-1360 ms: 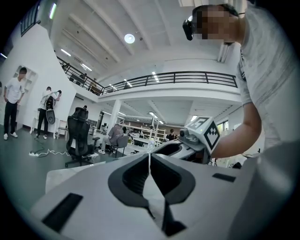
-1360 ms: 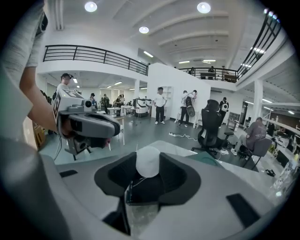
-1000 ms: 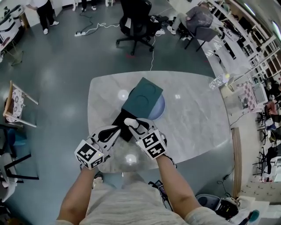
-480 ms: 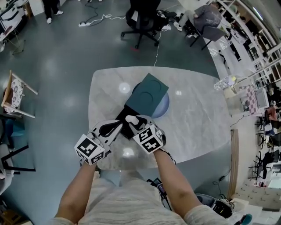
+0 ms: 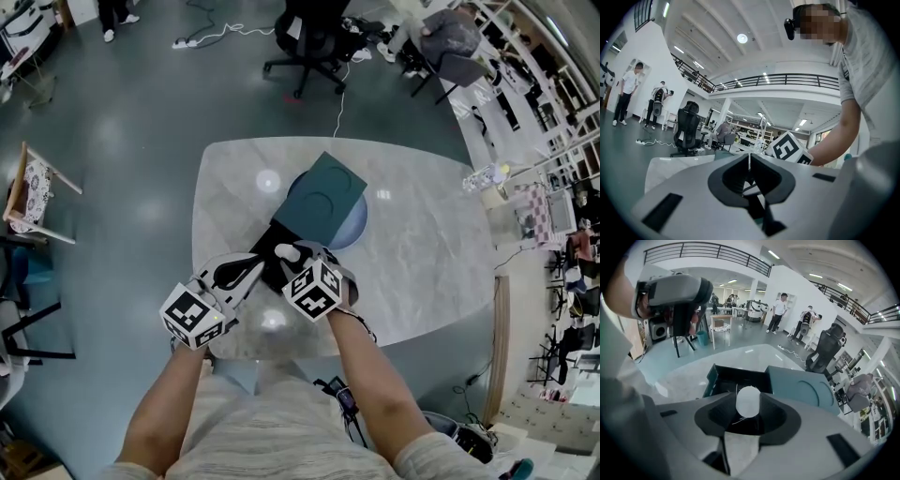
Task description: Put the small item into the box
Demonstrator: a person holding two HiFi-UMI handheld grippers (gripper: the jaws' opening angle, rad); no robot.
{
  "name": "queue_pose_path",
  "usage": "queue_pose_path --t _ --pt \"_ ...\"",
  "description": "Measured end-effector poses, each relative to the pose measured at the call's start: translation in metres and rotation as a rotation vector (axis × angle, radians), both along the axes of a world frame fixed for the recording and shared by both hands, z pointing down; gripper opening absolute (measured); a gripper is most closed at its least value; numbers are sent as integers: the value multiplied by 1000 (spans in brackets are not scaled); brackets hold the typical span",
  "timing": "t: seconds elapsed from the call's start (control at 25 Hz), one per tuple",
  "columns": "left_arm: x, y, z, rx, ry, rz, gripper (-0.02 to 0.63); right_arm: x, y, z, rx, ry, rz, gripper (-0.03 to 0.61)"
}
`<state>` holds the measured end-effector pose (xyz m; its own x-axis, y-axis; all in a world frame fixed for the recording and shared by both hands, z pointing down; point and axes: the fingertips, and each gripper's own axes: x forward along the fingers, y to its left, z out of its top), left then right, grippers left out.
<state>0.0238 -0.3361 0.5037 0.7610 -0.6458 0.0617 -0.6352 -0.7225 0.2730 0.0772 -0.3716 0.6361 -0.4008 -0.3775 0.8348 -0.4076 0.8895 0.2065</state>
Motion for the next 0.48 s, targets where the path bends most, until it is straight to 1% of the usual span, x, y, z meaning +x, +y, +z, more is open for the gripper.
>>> queue_pose_path --t 0.32,0.48 --pt "0 2 0 1 7 -1 23 0 0 15 7 101 -49 167" --pt "-1 5 -1 1 12 -5 23 0 3 20 -1 114 -44 168"
